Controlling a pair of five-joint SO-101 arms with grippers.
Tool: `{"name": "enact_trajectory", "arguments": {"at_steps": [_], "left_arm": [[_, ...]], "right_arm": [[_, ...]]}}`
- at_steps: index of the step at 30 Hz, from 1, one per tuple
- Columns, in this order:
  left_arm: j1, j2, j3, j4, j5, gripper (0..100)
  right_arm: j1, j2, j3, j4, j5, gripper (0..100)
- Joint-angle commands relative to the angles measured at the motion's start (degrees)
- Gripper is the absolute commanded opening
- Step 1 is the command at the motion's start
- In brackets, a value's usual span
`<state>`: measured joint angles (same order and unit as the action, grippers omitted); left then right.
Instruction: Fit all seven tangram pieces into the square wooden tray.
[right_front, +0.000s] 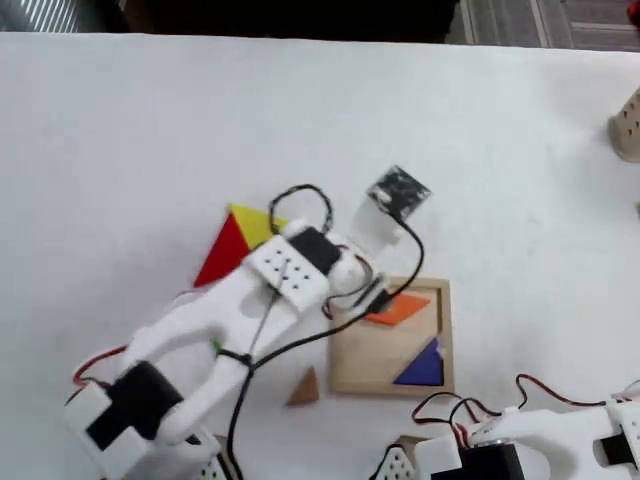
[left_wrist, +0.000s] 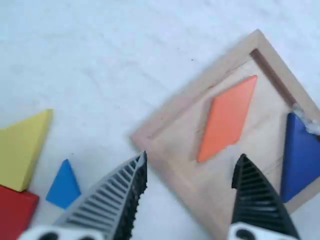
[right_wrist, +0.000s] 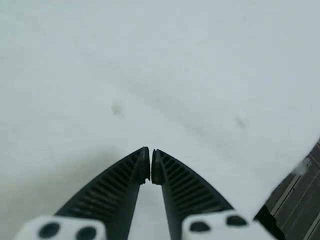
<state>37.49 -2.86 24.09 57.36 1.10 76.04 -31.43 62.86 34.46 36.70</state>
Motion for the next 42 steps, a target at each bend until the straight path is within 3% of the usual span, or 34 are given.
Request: {"name": "enact_trajectory", "arguments": {"at_steps": [1,6,13,17,22,25,31,36,42], "left_arm": [[-6.29,-7.52,4.66,-7.21,0.00,27],[-11.12,-8.48,8.44,-14.86,0.00,27],[-10.42,-8.48,8.62,-15.21,1.67,27],[-10.07,-8.48,8.62,-15.12,7.65,27],[-9.98,-8.40,8.70,-15.47,10.29,27],[-9.89,-8.40,8.70,-15.21,11.87,25],[-8.04,-8.40,8.53,-15.56,11.52,2],[-6.46,-8.31,8.53,-15.56,11.78,2],[-6.29,-7.16,8.97,-22.15,11.96,2]], "right_arm": [[-2.59,-1.19,2.73,-3.47,0.62,1.8],[-5.14,-1.71,6.33,-8.92,0.62,1.8],[-9.54,-1.71,7.38,-6.81,0.62,2.1],[-14.64,-1.71,6.86,3.47,0.70,2.1],[-24.84,-1.71,3.16,29.05,0.09,1.8],[-30.55,-1.71,3.08,31.78,-0.26,1.8],[-30.46,-1.71,4.31,29.93,-1.49,1.7],[-26.07,-1.80,2.99,29.32,-2.37,1.7],[-14.73,-1.80,-2.55,29.32,-18.99,1.7]]}}
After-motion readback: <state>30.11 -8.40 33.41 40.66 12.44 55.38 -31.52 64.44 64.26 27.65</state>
